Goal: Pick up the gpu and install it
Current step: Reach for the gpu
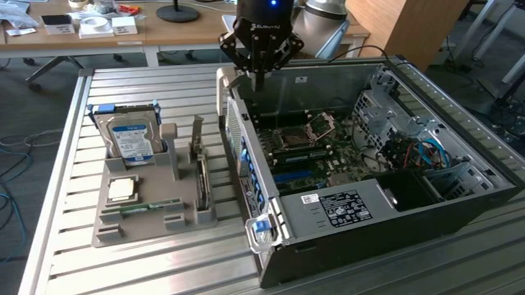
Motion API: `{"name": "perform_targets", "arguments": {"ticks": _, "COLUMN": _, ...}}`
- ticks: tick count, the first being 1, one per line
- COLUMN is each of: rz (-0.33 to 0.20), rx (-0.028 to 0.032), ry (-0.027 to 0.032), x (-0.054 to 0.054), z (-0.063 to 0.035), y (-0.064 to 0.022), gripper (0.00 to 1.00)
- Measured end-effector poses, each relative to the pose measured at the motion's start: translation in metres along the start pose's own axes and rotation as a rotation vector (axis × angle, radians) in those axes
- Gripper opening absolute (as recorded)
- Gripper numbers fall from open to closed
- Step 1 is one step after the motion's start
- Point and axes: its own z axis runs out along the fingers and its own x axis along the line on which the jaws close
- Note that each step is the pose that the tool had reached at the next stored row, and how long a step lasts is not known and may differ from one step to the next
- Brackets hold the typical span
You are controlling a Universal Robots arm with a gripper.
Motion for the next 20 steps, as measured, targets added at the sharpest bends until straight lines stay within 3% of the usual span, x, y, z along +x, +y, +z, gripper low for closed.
{"name": "perform_targets", "arguments": {"ticks": 20, "rz": 0.001, "rx": 0.0000, "ry": -0.0009, "x": 0.059, "z": -0.0016, "y": -0.0036, "gripper": 0.11}}
